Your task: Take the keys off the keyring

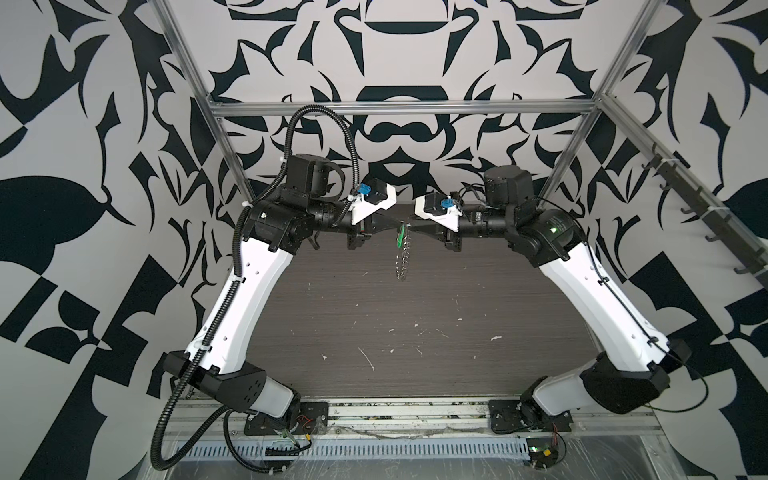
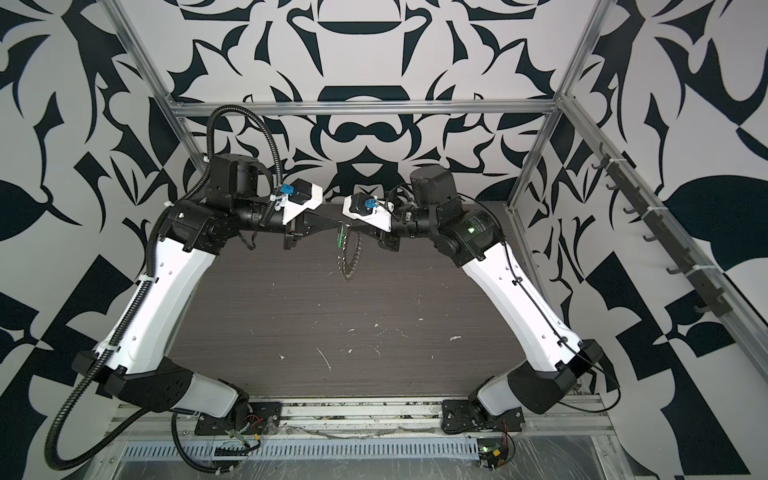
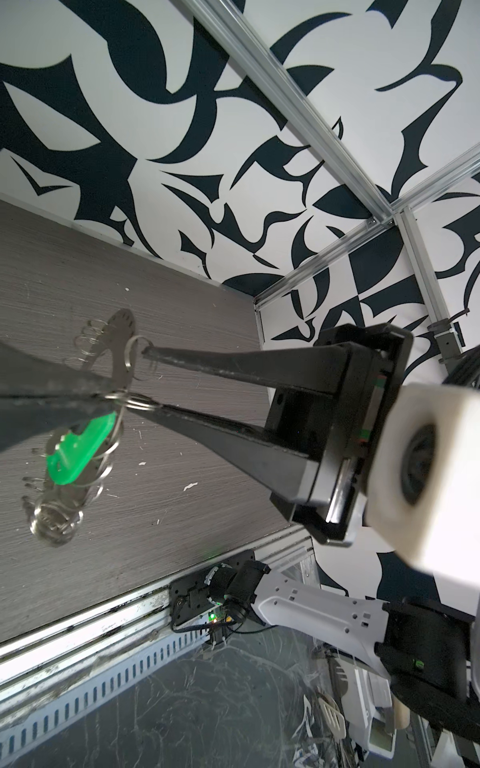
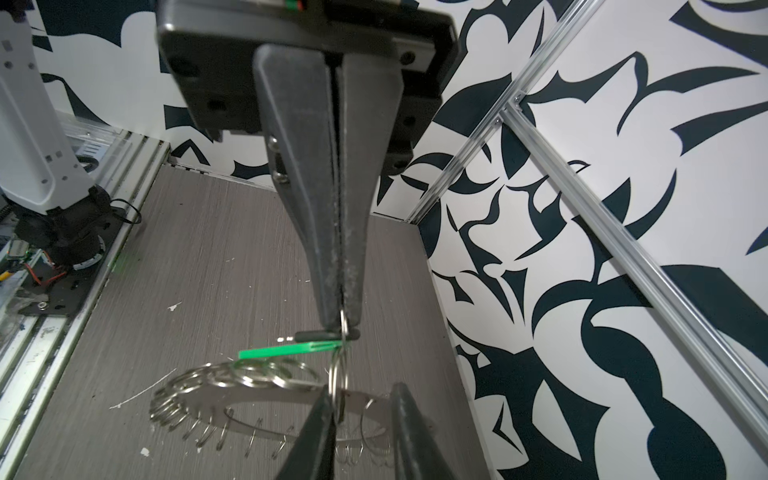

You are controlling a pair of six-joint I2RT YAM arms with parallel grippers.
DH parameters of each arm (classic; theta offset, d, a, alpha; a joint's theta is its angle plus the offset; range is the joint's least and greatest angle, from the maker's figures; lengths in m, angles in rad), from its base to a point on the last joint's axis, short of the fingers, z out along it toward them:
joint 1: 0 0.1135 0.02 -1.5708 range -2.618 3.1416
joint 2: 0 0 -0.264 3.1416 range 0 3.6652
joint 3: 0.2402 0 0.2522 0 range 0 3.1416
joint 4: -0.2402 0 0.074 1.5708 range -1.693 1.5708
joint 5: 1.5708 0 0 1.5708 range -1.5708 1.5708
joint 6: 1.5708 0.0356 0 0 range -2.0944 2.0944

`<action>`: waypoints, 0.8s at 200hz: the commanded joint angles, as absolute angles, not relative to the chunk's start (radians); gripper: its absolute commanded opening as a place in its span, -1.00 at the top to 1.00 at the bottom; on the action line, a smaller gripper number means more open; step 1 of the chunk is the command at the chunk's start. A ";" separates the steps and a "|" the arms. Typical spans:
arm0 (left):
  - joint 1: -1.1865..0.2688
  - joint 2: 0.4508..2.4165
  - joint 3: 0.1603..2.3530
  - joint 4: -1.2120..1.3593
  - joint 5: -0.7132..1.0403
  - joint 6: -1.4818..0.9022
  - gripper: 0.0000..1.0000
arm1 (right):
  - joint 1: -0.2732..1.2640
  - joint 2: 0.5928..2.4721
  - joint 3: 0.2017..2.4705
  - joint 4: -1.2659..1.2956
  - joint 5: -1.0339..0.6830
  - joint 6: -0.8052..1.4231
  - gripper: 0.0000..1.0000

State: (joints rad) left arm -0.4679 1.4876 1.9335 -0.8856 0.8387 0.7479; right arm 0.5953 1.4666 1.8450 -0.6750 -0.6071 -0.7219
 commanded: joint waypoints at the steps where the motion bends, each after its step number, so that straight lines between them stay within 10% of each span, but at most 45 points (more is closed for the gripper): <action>1: -0.473 1.457 1.950 -0.929 0.855 0.771 1.00 | 0.593 1.442 1.872 -0.629 -0.606 -0.700 0.35; 160: -0.473 1.457 1.924 -0.891 0.847 0.746 1.00 | 0.593 1.378 1.855 -0.664 -0.655 -0.586 0.23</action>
